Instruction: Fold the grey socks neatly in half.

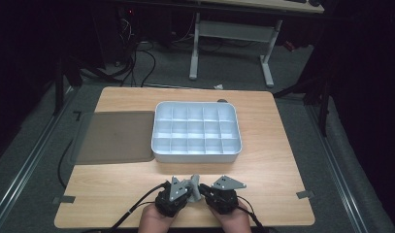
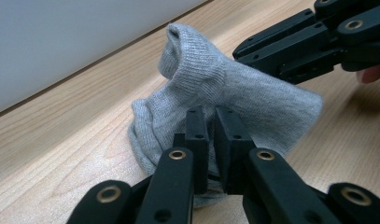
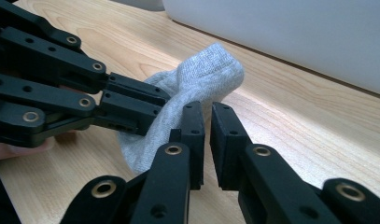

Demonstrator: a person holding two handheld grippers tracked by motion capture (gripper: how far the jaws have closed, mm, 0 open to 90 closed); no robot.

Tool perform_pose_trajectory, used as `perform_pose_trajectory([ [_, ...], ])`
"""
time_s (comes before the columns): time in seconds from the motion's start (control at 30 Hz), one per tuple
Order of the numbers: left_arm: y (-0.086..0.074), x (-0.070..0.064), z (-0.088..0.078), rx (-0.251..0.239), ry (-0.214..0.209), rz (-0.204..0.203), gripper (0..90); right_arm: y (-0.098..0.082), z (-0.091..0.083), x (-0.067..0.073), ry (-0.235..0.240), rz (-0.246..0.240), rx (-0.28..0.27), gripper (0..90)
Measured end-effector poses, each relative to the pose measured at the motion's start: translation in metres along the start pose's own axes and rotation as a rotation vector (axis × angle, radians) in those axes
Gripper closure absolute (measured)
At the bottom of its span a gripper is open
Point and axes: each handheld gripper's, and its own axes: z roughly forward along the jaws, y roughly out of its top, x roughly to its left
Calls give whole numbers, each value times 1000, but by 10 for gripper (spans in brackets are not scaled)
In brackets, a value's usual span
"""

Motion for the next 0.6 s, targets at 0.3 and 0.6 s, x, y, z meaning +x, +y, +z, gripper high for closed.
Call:
perform_pose_trajectory([
  [0.3,-1,-1,1,1,7,9,848,4,-2,6,6,-14,-1,848],
  [0.6,-1,-2,1,0,11,11,866,4,0,8,8,-17,-6,864],
])
